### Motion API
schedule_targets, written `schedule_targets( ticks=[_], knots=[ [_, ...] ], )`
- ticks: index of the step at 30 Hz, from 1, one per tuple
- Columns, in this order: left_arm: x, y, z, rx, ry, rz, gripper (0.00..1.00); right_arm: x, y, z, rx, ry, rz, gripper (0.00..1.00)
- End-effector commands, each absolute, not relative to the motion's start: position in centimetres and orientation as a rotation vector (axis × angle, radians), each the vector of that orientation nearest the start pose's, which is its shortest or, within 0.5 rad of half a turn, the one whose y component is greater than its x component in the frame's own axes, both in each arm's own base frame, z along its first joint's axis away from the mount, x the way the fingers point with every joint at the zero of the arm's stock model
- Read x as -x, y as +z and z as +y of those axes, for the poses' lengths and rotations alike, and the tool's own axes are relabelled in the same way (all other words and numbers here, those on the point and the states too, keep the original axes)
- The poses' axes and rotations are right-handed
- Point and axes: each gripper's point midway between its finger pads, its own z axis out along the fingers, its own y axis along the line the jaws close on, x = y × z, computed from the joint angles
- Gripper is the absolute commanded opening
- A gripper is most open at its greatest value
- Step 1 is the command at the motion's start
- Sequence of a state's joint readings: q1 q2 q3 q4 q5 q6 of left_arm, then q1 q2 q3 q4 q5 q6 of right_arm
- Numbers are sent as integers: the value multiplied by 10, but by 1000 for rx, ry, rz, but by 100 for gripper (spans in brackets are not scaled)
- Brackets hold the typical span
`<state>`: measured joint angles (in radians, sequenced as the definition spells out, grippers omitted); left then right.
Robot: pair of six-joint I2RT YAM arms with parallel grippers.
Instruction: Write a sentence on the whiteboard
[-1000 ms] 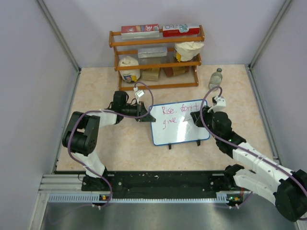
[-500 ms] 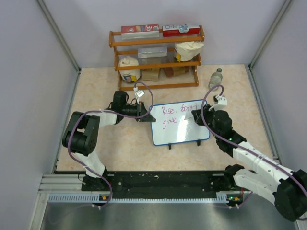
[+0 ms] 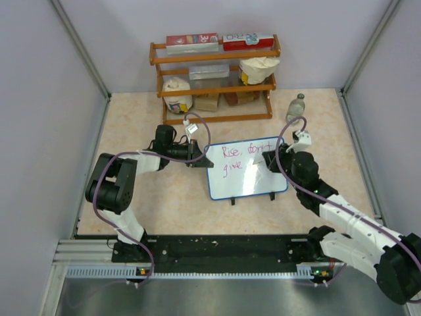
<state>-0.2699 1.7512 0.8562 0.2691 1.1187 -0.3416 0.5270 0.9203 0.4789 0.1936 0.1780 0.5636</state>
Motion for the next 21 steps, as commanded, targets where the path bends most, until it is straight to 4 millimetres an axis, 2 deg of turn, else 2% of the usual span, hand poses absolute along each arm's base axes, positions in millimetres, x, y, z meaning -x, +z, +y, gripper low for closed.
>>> schedule_targets(
  ticks=[1, 13, 21],
  knots=[
    [-300, 79, -248, -575, -1437, 2170, 0, -300, 182, 162, -149, 609, 1834, 0],
    [-300, 78, -248, -575, -1437, 2170, 0, -295, 177, 160, -155, 611, 1847, 0],
    [-301, 79, -248, -576, -1436, 2169, 0, -295, 191, 159, -157, 622, 1813, 0]
  ],
)
